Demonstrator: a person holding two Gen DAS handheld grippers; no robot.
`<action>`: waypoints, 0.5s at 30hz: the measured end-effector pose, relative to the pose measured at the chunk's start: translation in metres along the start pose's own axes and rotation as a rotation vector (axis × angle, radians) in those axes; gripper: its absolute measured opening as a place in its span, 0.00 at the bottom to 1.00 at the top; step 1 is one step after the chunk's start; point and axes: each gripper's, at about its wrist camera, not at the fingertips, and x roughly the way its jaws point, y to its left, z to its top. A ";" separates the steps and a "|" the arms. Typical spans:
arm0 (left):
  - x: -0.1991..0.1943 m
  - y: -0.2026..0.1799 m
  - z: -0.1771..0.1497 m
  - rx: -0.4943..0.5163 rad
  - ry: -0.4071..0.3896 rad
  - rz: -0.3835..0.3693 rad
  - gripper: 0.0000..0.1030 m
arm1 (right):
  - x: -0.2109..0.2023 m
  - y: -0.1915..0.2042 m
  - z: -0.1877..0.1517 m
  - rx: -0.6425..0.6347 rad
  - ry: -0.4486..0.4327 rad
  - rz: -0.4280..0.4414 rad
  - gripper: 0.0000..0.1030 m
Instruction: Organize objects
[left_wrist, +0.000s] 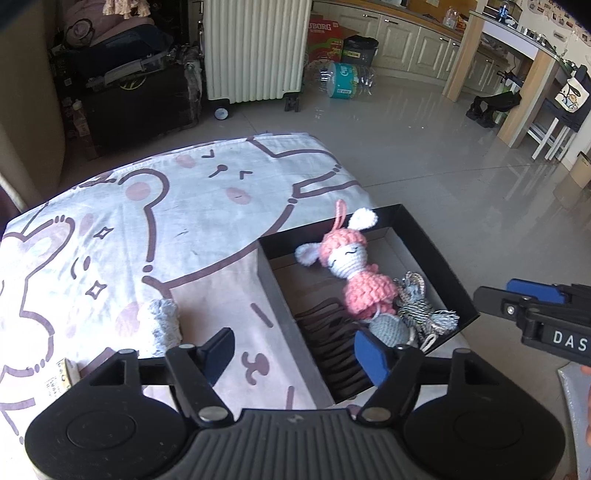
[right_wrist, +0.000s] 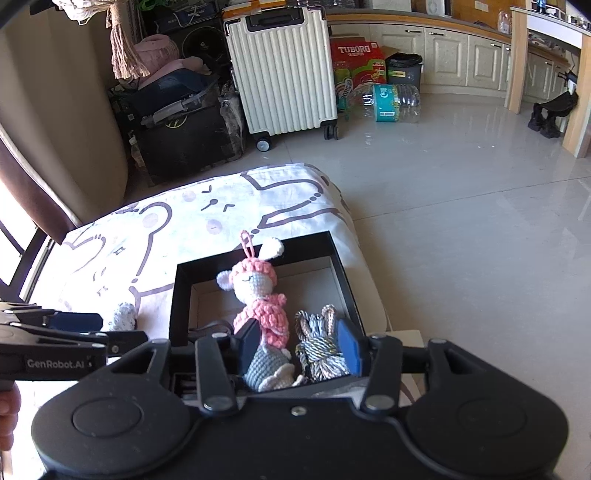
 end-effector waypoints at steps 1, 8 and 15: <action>-0.001 0.002 -0.002 -0.002 -0.002 0.006 0.74 | 0.000 0.001 -0.002 -0.001 0.002 -0.005 0.49; -0.004 0.012 -0.009 -0.010 -0.004 0.027 0.89 | -0.004 0.005 -0.013 -0.016 -0.007 -0.062 0.60; -0.002 0.018 -0.015 -0.017 -0.006 0.055 0.99 | -0.003 0.006 -0.021 -0.015 -0.003 -0.089 0.69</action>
